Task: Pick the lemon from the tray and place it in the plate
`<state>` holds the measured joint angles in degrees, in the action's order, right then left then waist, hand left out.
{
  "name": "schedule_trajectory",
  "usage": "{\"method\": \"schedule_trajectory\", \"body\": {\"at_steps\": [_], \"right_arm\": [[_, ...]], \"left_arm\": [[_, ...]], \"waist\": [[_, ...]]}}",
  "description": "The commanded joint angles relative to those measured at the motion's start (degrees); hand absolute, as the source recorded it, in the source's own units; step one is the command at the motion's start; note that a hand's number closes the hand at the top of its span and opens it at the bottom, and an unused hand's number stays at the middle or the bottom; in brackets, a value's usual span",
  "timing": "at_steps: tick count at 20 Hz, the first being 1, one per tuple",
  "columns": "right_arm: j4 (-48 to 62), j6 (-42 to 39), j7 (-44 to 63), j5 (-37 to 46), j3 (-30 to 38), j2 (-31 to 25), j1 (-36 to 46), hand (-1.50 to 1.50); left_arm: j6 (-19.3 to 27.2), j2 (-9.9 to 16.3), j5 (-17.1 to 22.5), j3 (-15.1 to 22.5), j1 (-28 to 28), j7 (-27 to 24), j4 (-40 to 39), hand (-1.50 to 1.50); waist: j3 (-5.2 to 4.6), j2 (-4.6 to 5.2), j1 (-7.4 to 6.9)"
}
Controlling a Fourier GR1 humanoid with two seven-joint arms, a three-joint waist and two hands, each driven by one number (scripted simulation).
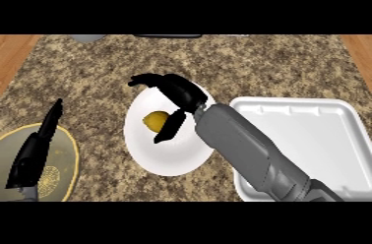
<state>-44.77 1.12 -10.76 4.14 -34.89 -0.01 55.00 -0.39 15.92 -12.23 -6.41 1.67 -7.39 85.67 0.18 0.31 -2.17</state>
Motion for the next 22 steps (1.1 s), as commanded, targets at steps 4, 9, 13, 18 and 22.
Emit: {"method": "schedule_trajectory", "body": {"at_steps": [4, 9, 13, 18, 22], "right_arm": [[6.7, 2.7, -4.0, -7.6, 12.0, -0.7, 1.8, -1.5], [11.4, -5.7, -7.4, -15.3, 21.5, -4.7, 4.0, -1.5], [19.2, -13.5, -14.2, -17.1, 26.2, -11.2, 6.2, -1.5], [26.5, -20.7, -24.9, -15.3, 27.1, -15.3, 6.8, -1.5], [30.5, -23.5, -28.9, -13.2, 27.0, -18.9, 8.6, -1.5]], "left_arm": [[1.8, -1.8, -1.7, 0.3, 2.1, -4.7, -4.6, 0.0], [-1.0, 0.6, 1.0, -1.7, 1.9, -0.2, 0.5, 0.0], [-1.6, 0.1, 0.3, 0.0, 1.8, 0.4, 2.8, 0.0], [-1.4, -0.2, -0.1, 0.0, -0.6, 0.7, 0.4, 0.0], [-0.6, -0.9, -1.4, 0.9, -1.0, 1.7, 0.7, 0.0]], "waist": [[-0.21, 0.3, 0.97], [-0.13, 0.36, 0.27], [-0.1, 0.72, -0.61], [-0.08, 1.27, -1.35], [-0.06, 1.44, -1.73]]}}
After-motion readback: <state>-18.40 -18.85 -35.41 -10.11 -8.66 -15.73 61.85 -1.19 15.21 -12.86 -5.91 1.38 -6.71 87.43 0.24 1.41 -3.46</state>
